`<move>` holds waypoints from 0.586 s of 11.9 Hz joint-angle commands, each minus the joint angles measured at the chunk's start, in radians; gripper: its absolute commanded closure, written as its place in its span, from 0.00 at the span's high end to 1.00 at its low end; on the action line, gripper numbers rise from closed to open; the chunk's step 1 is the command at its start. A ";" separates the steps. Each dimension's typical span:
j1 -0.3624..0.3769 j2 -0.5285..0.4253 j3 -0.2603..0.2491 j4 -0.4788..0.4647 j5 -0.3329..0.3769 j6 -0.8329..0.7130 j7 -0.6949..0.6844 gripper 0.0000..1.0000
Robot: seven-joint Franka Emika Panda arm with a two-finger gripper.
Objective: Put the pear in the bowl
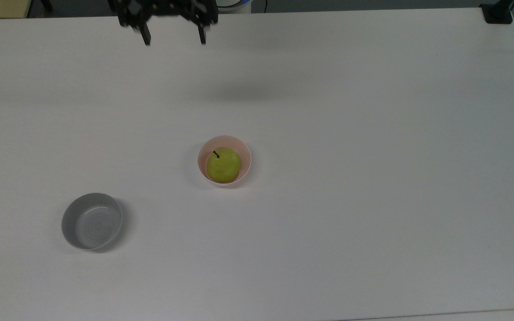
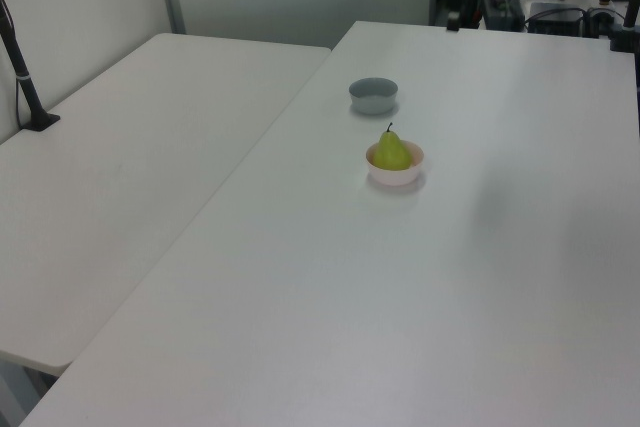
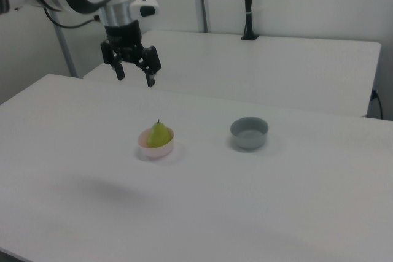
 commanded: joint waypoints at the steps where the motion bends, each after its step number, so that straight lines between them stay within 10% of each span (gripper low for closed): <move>1: -0.001 -0.080 -0.002 -0.025 -0.011 -0.088 0.031 1.00; 7: -0.077 -0.091 0.006 -0.028 0.003 -0.107 -0.084 1.00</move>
